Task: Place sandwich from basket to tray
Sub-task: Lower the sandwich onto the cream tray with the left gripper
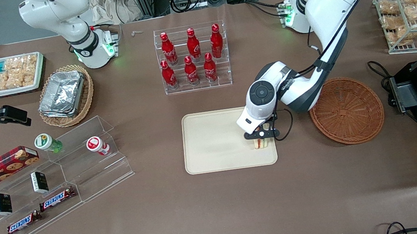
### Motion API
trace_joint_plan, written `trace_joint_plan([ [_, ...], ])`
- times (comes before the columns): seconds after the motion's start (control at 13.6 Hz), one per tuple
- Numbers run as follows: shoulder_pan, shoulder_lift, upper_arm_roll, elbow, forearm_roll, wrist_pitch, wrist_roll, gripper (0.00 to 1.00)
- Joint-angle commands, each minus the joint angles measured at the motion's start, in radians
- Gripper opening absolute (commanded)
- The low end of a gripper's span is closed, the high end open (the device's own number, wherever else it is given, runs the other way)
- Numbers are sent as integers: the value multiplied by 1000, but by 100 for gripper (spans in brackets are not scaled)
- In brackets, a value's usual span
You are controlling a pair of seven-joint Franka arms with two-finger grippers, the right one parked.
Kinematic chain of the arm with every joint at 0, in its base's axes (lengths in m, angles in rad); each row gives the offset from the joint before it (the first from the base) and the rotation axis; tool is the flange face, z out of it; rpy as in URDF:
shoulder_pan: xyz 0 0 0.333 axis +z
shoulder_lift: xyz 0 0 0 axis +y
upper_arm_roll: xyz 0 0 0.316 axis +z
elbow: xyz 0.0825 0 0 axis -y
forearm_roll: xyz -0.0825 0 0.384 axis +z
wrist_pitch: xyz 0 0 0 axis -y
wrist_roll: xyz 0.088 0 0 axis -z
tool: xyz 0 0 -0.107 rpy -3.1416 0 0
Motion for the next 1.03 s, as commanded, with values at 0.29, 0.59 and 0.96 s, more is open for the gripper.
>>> trace_joint_plan([
  [0.29,-4,12,1,25,51,-13,-24,100],
  [0.59,-9,9,1,14,84,-15,-31,100],
  [0.96,-13,-8,-2,14,84,-21,-68,100],
])
